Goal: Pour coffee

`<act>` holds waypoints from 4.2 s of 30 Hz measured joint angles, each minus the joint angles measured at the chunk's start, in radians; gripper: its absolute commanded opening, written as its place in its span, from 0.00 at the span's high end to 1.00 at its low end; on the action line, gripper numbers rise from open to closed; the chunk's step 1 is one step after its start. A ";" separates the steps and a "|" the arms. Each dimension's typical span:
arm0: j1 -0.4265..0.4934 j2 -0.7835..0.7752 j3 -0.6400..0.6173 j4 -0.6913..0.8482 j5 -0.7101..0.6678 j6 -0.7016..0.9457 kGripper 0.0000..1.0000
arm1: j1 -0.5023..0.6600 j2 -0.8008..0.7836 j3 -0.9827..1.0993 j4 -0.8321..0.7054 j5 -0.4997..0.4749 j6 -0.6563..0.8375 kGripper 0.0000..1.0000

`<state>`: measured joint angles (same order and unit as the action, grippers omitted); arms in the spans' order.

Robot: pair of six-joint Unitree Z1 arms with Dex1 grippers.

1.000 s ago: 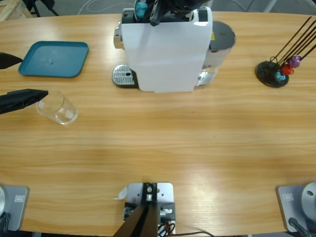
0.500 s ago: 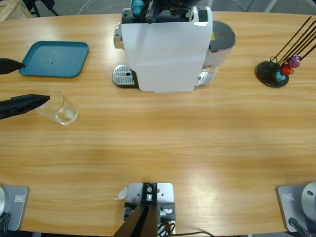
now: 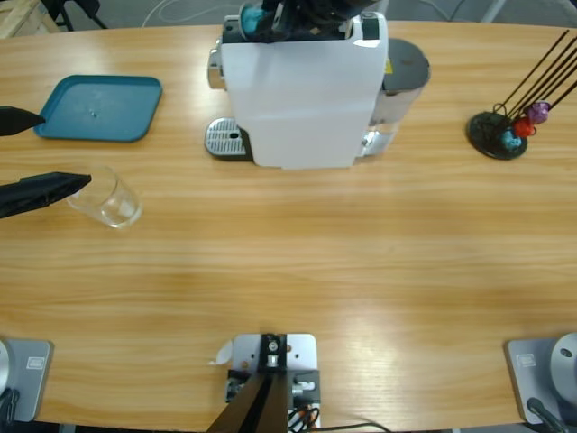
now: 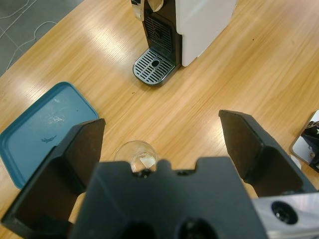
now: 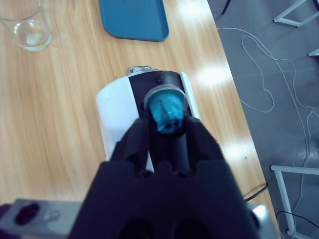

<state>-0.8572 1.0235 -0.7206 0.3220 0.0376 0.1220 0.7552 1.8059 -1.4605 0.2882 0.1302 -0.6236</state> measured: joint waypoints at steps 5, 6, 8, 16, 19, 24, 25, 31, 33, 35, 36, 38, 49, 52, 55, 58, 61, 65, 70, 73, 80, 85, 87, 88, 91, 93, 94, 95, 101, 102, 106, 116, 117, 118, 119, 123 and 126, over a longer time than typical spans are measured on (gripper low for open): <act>0.000 -0.002 0.000 0.000 0.000 0.000 0.00 | -0.003 -0.006 0.000 0.000 -0.001 0.000 0.47; 0.000 -0.003 0.000 0.000 0.000 0.000 0.00 | -0.001 -0.006 0.001 0.001 -0.001 0.000 0.69; 0.000 -0.004 0.000 0.000 0.000 0.000 0.01 | -0.001 -0.006 0.002 0.003 -0.001 0.001 1.00; 0.000 -0.004 0.000 -0.031 0.000 -0.031 0.00 | 0.091 -0.116 0.033 0.012 -0.050 0.187 1.00; 0.000 -0.006 0.000 -0.048 0.000 -0.066 0.00 | 0.165 -0.217 0.146 0.000 -0.161 0.373 1.00; 0.001 -0.013 0.000 -0.056 -0.003 -0.100 0.01 | 0.227 -0.433 0.396 0.020 -0.378 0.771 1.00; 0.001 -0.013 0.000 -0.056 -0.003 -0.101 0.01 | 0.229 -0.478 0.440 0.037 -0.425 0.854 1.00; 0.001 -0.015 -0.002 -0.056 -0.016 -0.105 0.01 | 0.082 -0.556 0.483 -0.052 -0.561 1.025 1.00; 0.001 -0.020 -0.003 -0.056 -0.020 -0.115 0.01 | 0.010 -0.512 0.432 -0.113 -0.524 1.052 1.00; 0.002 -0.022 -0.015 -0.054 -0.022 -0.125 0.01 | -0.034 -0.444 0.357 -0.151 -0.489 1.080 1.00; 0.001 -0.022 -0.034 -0.046 -0.022 -0.126 0.01 | -0.048 -0.406 0.314 -0.160 -0.470 1.090 1.00; -0.002 -0.021 -0.080 -0.021 -0.022 -0.117 0.01 | -0.059 -0.337 0.240 -0.169 -0.438 1.101 1.00; -0.004 -0.014 -0.114 0.007 -0.023 -0.091 0.01 | -0.022 -0.247 0.169 -0.141 -0.332 1.275 1.00; -0.004 -0.014 -0.114 0.007 -0.023 -0.091 0.01 | -0.004 -0.248 0.169 -0.141 -0.322 1.343 1.00; -0.004 -0.014 -0.114 0.007 -0.023 -0.091 0.01 | 0.003 -0.248 0.169 -0.141 -0.322 1.383 1.00; -0.004 -0.014 -0.113 0.007 -0.023 -0.091 0.02 | 0.025 -0.248 0.169 -0.141 -0.323 1.402 1.00; -0.004 -0.014 -0.113 0.007 -0.026 -0.091 0.02 | 0.058 -0.246 0.168 -0.152 -0.323 1.408 1.00; -0.004 -0.015 -0.111 0.016 -0.027 -0.091 0.02 | 0.073 -0.223 0.158 -0.196 -0.323 1.408 1.00; -0.004 -0.028 -0.100 0.054 -0.027 -0.091 0.02 | 0.076 -0.166 0.138 -0.245 -0.323 1.398 1.00; -0.004 -0.038 -0.096 0.066 -0.027 -0.091 0.02 | 0.076 -0.134 0.136 -0.289 -0.312 1.387 1.00; -0.004 -0.040 -0.096 0.067 -0.027 -0.092 0.02 | 0.094 -0.069 0.134 -0.378 -0.278 1.378 1.00; -0.004 -0.040 -0.096 0.067 -0.027 -0.097 0.02 | 0.132 -0.029 0.177 -0.437 -0.277 1.352 1.00; -0.004 -0.043 -0.094 0.068 -0.027 -0.103 0.02 | 0.153 0.007 0.204 -0.462 -0.273 1.347 1.00; -0.004 -0.044 -0.093 0.068 -0.027 -0.104 0.02 | 0.158 0.021 0.206 -0.473 -0.272 1.345 1.00; -0.004 -0.045 -0.093 0.068 -0.027 -0.104 0.02 | 0.160 0.038 0.205 -0.490 -0.272 1.338 1.00; -0.004 -0.045 -0.093 0.068 -0.027 -0.104 0.02 | 0.157 0.052 0.199 -0.493 -0.272 1.329 1.00; -0.004 -0.045 -0.093 0.068 -0.027 -0.104 0.02 | 0.151 0.058 0.195 -0.493 -0.272 1.322 1.00; -0.004 -0.045 -0.093 0.068 -0.027 -0.104 0.02 | 0.143 0.061 0.192 -0.492 -0.272 1.315 1.00; -0.004 -0.045 -0.089 0.068 -0.027 -0.104 0.02 | 0.134 0.064 0.157 -0.422 -0.279 1.277 1.00; -0.004 -0.045 -0.089 0.068 -0.027 -0.104 0.02 | 0.132 0.065 0.153 -0.417 -0.280 1.271 1.00; -0.004 -0.045 -0.089 0.068 -0.027 -0.104 0.02 | 0.128 0.068 0.140 -0.371 -0.296 1.235 1.00; -0.004 -0.049 -0.088 0.068 -0.014 -0.122 0.00 | 0.133 0.069 0.128 -0.326 -0.339 1.133 0.00; -0.004 -0.051 -0.083 0.068 0.005 -0.135 0.00 | 0.132 0.063 0.130 -0.325 -0.339 1.085 0.00; -0.004 -0.053 -0.075 0.068 0.029 -0.152 0.00 | 0.132 0.050 0.133 -0.317 -0.339 1.022 0.00; -0.004 -0.053 -0.064 0.068 0.057 -0.169 0.00 | 0.132 0.032 0.140 -0.297 -0.336 0.960 0.00; -0.004 -0.053 -0.017 0.068 0.176 -0.279 0.00 | 0.132 -0.097 0.193 -0.205 -0.324 0.747 0.00; -0.004 -0.051 0.000 0.068 0.216 -0.341 0.00 | 0.142 -0.222 0.212 -0.110 -0.320 0.667 0.00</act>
<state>-0.8614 0.9721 -0.7204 0.3900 0.2535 -0.2194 0.8970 1.5836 -1.2482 0.1778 -0.1898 0.0430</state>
